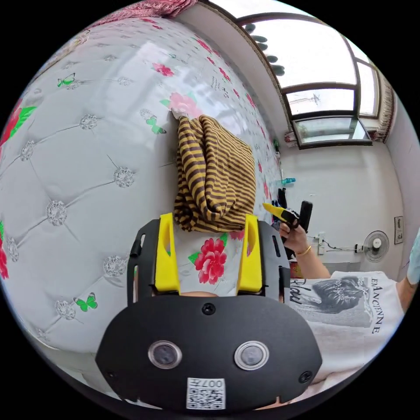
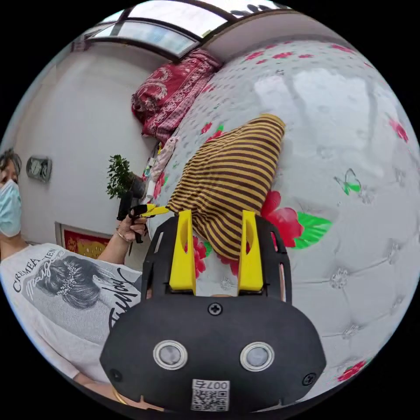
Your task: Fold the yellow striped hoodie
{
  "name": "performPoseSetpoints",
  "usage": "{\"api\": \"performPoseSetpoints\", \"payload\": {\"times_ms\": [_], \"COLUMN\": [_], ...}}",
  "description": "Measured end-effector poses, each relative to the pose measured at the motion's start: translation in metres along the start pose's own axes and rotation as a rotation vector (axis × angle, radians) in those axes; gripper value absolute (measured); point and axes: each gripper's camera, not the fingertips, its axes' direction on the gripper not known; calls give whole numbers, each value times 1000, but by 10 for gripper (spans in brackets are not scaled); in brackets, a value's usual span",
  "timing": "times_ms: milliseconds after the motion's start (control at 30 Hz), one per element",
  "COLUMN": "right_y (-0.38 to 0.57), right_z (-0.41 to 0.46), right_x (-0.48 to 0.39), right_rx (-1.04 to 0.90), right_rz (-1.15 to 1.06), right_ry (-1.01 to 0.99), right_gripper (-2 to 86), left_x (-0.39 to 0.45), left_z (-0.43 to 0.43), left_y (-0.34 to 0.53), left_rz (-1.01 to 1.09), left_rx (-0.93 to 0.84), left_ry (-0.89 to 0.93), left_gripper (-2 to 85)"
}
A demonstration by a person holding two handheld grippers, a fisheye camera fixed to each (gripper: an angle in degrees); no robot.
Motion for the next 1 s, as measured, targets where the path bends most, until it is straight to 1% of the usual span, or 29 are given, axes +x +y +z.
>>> {"api": "performPoseSetpoints", "payload": {"times_ms": [33,100,233,333,400,467,533,567,600,633,667,733,800,867,933,1000], "right_y": [11,20,25,30,33,33,31,30,29,28,26,23,18,10,3,-4], "right_z": [-6,-6,10,6,6,12,13,9,7,2,-6,-23,-43,-73,-93,-111], "right_x": [16,30,47,55,58,61,64,67,68,70,70,70,68,59,49,32], "right_rx": [25,31,-43,-28,-36,-71,-78,-75,-76,-83,-87,-91,-81,-58,-74,-104], "right_rz": [69,117,162,189,200,204,217,229,231,233,236,238,240,233,213,165], "right_ry": [-21,-36,-37,-63,-113,-169,-185,-197,-207,-229,-235,-247,-296,-352,-384,-388], "right_gripper": [139,140,140,135,128,114,99,88,83,73,65,53,42,29,23,17], "left_x": [0,4,12,14,12,15,15,14,13,10,6,4,13,32,51,75], "left_z": [-2,-1,3,6,15,12,10,10,13,20,23,21,10,-17,-40,-61], "left_y": [-13,-31,-63,-74,-77,-81,-83,-84,-84,-83,-82,-79,-75,-65,-53,-39], "left_rz": [-1,4,3,2,-9,-23,-33,-47,-51,-62,-79,-96,-67,-35,-14,21], "left_rx": [-31,-84,-199,-276,-340,-346,-358,-363,-376,-403,-408,-393,-359,-290,-248,-235], "left_ry": [42,66,15,-44,-41,-32,-38,-42,-22,50,89,104,130,188,218,203], "left_gripper": [213,215,216,219,218,210,193,162,146,113,91,78,74,69,64,60]}}
